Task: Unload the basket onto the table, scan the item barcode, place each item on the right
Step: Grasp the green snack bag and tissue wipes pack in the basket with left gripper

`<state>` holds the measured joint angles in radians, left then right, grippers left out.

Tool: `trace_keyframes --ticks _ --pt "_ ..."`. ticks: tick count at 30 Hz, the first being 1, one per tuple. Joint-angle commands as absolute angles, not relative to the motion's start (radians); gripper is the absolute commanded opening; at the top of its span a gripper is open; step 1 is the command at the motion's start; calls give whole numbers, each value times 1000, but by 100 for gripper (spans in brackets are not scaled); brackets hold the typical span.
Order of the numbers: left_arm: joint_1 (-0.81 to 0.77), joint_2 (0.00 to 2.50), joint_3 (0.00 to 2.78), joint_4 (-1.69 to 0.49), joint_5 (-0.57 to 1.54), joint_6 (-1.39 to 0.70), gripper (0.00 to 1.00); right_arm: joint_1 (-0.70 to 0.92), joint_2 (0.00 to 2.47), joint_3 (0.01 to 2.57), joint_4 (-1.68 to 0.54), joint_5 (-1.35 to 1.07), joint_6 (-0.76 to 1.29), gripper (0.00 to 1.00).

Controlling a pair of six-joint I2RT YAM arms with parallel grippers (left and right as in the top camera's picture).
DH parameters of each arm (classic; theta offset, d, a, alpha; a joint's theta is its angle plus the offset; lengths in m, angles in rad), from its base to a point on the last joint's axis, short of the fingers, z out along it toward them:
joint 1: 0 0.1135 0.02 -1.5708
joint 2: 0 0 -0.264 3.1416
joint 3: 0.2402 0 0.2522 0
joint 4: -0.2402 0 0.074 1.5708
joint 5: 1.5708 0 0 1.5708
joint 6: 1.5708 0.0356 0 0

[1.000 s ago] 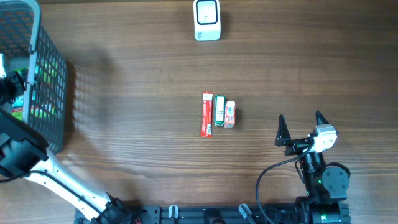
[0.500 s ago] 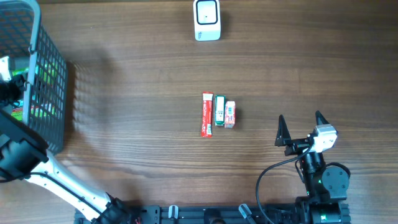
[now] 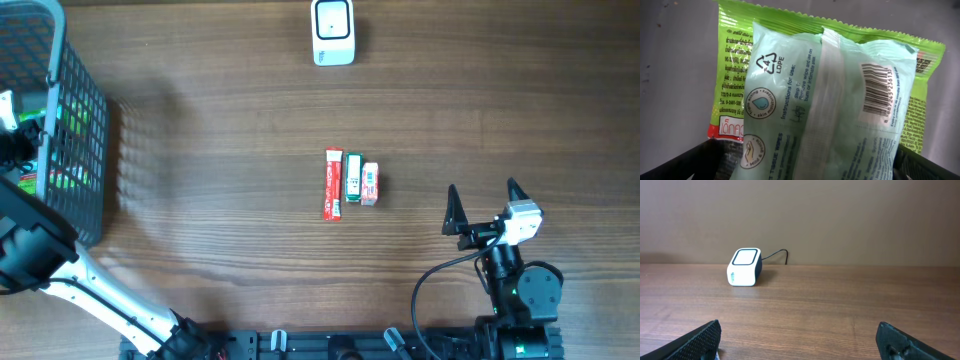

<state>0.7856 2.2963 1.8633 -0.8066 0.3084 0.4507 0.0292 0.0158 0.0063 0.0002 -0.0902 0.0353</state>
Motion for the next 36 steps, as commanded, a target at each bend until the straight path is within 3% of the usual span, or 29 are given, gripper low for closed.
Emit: trace_keyframes --ticks 1,22,36 --pt "790 2284 1850 -809 214 434 100 26 14 5 6 -106 27 100" --pt "791 2209 1850 -760 181 377 100 26 14 5 6 -106 27 100" --pt "855 2239 1694 -657 233 355 100 26 14 5 6 -106 27 100"
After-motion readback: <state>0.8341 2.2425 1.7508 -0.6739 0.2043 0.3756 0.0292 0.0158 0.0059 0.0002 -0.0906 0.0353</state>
